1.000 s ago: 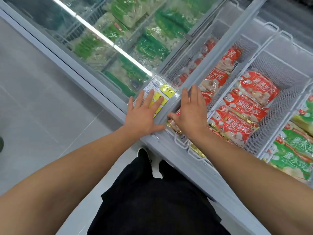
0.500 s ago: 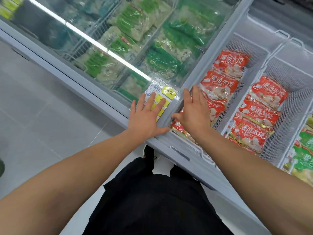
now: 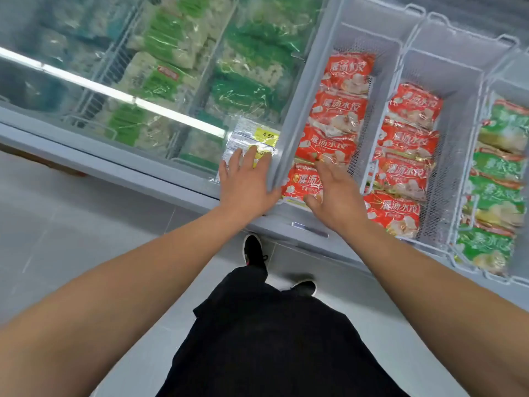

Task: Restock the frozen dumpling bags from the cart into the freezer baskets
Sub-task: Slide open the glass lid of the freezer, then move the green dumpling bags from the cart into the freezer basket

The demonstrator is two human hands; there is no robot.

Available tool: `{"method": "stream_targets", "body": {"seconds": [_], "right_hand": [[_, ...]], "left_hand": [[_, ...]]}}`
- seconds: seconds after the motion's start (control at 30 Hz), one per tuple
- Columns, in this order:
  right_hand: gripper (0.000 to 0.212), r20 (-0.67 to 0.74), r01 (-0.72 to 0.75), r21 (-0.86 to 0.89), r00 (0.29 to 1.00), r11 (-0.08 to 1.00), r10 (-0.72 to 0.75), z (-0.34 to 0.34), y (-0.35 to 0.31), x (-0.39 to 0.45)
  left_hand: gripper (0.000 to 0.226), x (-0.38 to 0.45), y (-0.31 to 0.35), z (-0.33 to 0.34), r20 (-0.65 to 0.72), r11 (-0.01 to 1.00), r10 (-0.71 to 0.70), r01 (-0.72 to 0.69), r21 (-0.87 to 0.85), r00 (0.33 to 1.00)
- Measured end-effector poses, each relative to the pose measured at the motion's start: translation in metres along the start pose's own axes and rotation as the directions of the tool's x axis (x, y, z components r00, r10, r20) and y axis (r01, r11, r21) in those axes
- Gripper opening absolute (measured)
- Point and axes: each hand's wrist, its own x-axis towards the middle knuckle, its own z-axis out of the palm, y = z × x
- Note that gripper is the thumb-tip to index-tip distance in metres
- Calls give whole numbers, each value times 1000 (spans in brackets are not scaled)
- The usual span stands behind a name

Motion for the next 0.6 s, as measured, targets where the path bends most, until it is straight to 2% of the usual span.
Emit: {"method": "stream_targets", "body": {"seconds": [0.07, 0.17, 0.3, 0.37, 0.47, 0.53, 0.6], "right_hand": [[72, -2, -81, -2, 997, 997, 81, 5, 25, -35], [67, -76, -196, 37, 977, 980, 198, 11, 58, -86], [63, -170, -352, 145, 912, 925, 374, 20, 100, -165], [63, -185, -456, 215, 849, 864, 494, 30, 128, -220], [66, -171, -589, 261, 751, 765, 637, 51, 164, -304], [66, -158, -630, 301, 707, 715, 689, 63, 178, -347], [66, -140, -694, 343, 629, 633, 765, 76, 197, -405]], "left_hand": [[75, -5, 20, 2, -27, 995, 103, -103, -7, 994], [76, -15, 66, 12, -35, 962, 273, -273, -14, 962], [73, -37, 140, 40, 83, 894, 446, -448, 9, 891], [75, -62, 185, 62, 151, 833, 545, -553, 20, 825], [71, -106, 242, 98, 254, 705, 684, -709, 11, 684], [70, -130, 266, 116, 318, 664, 711, -747, -9, 628], [70, -168, 302, 139, 365, 590, 757, -807, -24, 542]]}}
